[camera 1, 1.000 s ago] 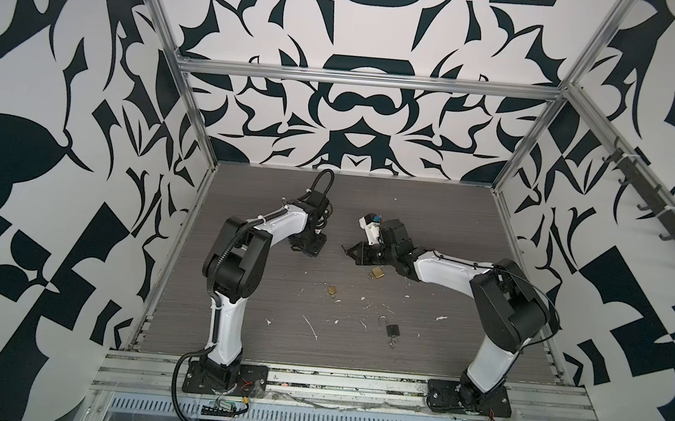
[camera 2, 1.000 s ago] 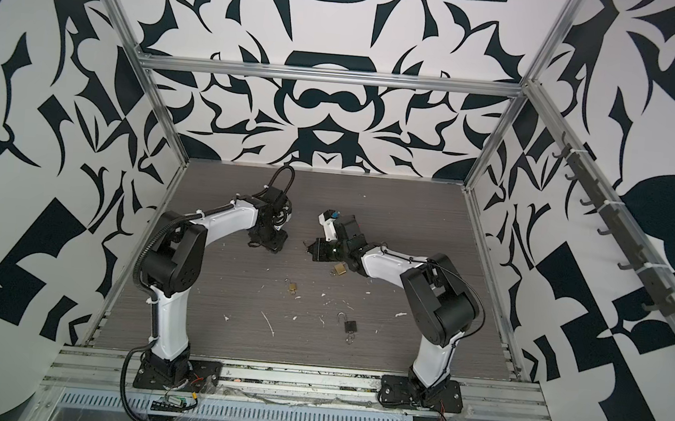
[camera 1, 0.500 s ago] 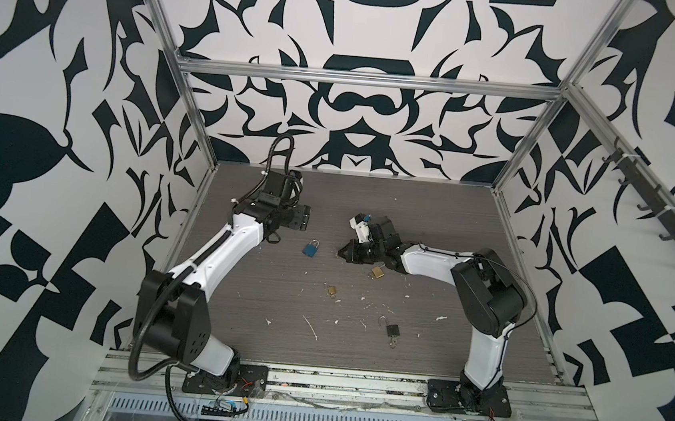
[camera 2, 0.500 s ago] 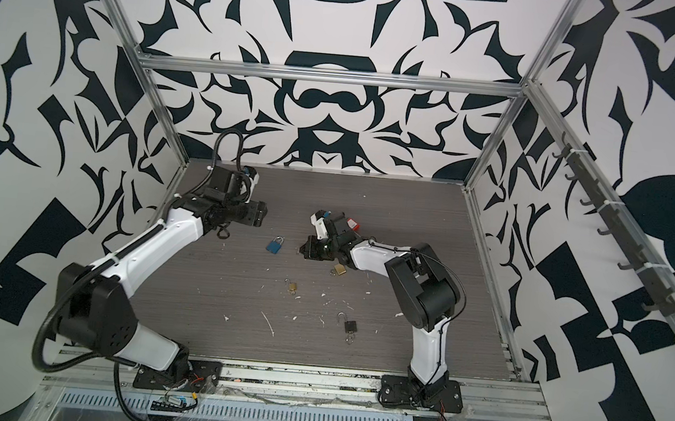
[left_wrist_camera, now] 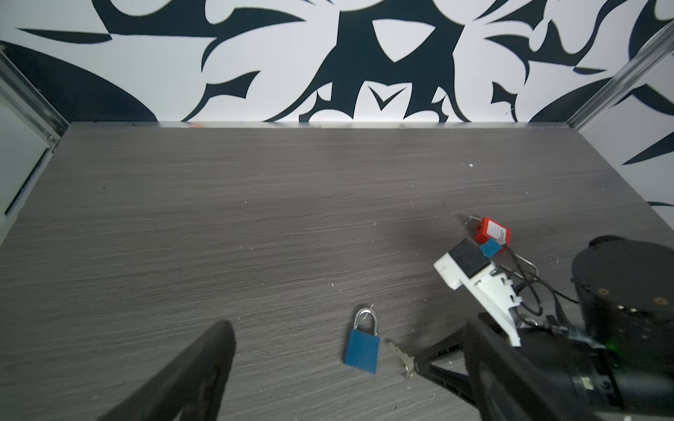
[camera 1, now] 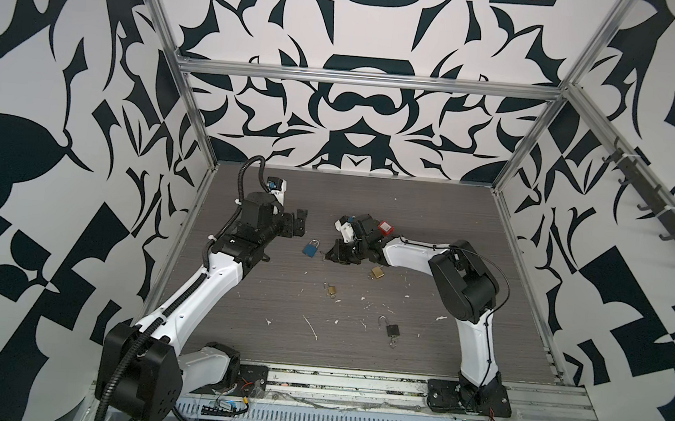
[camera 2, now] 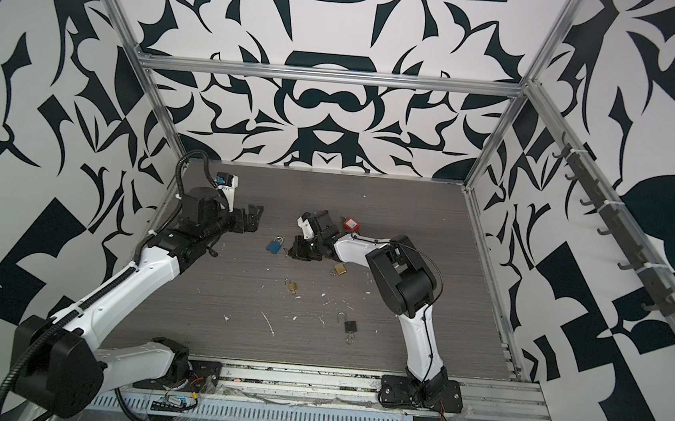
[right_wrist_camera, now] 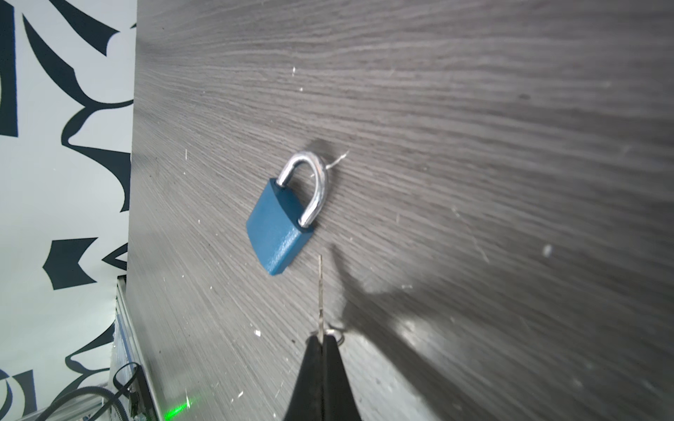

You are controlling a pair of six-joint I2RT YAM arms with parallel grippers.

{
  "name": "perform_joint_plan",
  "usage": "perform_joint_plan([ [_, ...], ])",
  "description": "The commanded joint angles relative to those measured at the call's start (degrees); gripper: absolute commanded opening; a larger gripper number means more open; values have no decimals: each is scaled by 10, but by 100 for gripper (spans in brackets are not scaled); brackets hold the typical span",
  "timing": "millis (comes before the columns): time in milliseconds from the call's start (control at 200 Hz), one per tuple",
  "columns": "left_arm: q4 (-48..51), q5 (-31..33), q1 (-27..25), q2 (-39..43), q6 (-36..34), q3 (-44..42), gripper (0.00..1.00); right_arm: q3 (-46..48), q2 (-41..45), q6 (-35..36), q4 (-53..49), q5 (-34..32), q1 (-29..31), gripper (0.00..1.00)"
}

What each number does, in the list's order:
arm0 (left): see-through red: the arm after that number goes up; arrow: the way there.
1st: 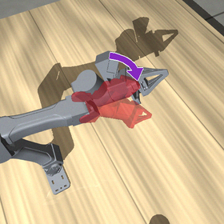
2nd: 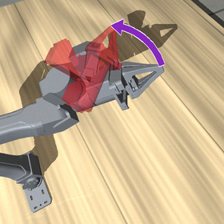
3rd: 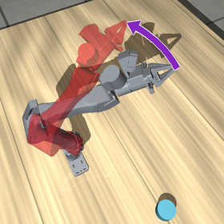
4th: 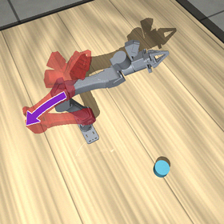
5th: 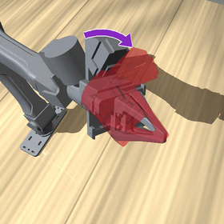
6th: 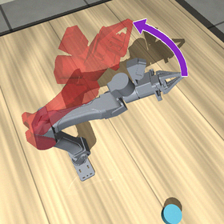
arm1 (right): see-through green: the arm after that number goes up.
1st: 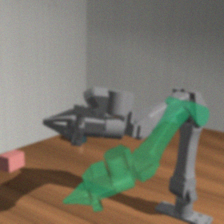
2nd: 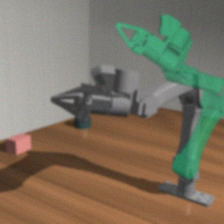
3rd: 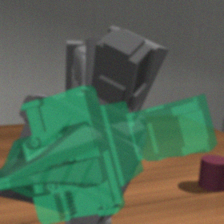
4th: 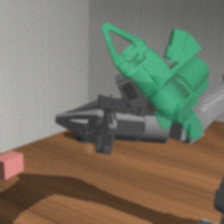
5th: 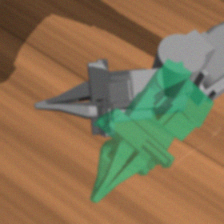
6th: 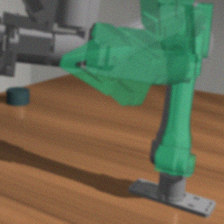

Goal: Lock with the key

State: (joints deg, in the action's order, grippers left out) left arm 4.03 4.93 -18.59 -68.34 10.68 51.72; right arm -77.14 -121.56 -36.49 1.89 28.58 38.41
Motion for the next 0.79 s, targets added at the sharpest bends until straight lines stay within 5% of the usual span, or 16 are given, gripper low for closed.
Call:
perform_joint_plan([
  [0,-38,-1,3,13,11,-3,99,-31,-1,-3,-19,8,5,0],
  [480,-30,-13,3,12,2,1,99,-68,-35,-2,-39,14,7,0],
  [790,-27,-16,3,9,-3,2,99,-88,-52,-2,-46,22,9,9],
])
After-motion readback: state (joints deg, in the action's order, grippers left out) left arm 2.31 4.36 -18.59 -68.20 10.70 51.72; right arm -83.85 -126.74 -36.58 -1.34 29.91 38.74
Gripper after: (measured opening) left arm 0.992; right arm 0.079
